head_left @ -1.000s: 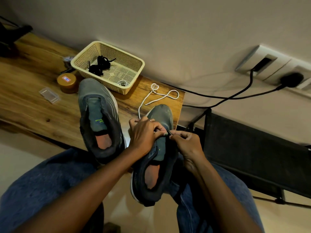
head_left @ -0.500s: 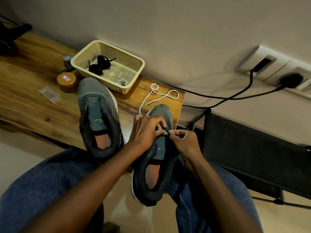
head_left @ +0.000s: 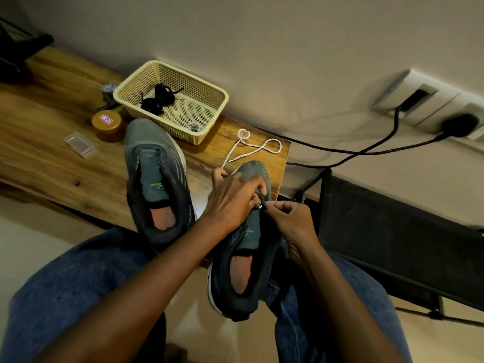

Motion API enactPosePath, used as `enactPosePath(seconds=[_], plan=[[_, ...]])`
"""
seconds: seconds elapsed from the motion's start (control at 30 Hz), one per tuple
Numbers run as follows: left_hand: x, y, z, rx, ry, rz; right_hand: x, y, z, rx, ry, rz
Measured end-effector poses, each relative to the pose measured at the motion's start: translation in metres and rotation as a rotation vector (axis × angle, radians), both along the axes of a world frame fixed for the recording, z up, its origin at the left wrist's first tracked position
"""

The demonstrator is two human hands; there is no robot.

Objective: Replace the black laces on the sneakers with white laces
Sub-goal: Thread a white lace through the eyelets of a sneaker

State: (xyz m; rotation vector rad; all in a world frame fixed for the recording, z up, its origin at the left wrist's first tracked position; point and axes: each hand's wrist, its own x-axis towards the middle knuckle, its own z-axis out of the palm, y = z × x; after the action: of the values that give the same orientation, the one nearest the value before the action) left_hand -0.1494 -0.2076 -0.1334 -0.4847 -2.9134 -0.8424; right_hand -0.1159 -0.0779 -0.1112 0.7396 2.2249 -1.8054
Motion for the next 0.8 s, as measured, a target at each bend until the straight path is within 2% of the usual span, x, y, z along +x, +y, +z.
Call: enactPosePath(seconds=[0.43,0.8], plan=[[0.01,0.004,-0.011,-0.006,0.1,0.027,-0.001,0.001,-0.006,0.074,-0.005,0.042],[0.013,0.009,-0.022,0.044,0.097,0.055,-0.004,0.001,-0.004,0.109,-0.046,0.072]])
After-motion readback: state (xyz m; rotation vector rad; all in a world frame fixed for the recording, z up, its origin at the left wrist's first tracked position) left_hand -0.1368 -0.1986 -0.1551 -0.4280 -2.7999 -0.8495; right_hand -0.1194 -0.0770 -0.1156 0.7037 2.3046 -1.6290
